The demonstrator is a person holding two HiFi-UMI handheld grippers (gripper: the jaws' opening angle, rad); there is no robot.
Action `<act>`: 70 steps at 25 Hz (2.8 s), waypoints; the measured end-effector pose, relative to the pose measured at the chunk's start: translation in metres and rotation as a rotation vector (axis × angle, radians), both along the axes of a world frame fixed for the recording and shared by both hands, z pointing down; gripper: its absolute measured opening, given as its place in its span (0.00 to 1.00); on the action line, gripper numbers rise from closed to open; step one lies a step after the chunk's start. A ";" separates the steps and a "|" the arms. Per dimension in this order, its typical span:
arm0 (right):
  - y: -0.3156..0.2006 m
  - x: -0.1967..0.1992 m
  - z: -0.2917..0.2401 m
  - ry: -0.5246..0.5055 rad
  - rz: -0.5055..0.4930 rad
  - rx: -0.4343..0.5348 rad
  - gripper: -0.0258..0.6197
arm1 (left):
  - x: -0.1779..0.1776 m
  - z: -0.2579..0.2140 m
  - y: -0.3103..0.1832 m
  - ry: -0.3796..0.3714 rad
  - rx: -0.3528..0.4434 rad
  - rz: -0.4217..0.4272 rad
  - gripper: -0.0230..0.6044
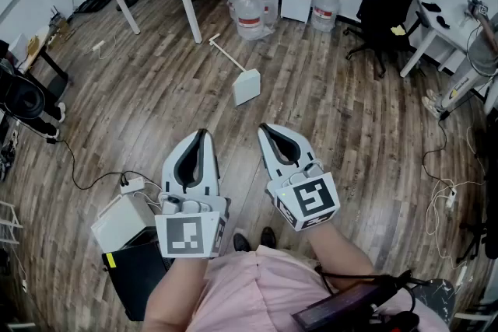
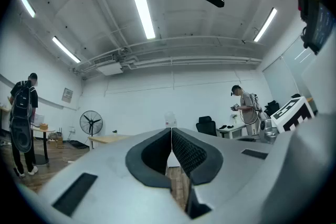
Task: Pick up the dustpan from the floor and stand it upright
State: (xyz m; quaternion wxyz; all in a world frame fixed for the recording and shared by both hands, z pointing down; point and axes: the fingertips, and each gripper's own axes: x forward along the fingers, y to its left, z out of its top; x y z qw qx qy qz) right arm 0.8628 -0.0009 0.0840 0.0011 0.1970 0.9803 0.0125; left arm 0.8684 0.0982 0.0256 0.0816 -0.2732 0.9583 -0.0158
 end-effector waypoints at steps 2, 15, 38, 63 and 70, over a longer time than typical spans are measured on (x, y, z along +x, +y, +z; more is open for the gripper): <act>-0.004 -0.003 0.000 -0.001 -0.001 0.000 0.04 | -0.003 0.001 -0.004 0.002 0.003 0.001 0.06; -0.024 -0.030 0.017 0.020 -0.094 -0.027 0.25 | -0.027 0.022 -0.017 0.048 -0.004 -0.061 0.06; 0.047 -0.324 0.022 0.037 -0.008 0.043 0.30 | -0.320 0.029 0.098 0.067 0.006 -0.103 0.06; 0.011 -0.569 0.067 0.085 0.055 0.046 0.26 | -0.565 0.087 0.058 0.160 -0.035 -0.030 0.06; -0.022 -0.690 0.075 0.108 0.061 0.038 0.25 | -0.675 0.093 0.027 0.201 -0.063 -0.025 0.06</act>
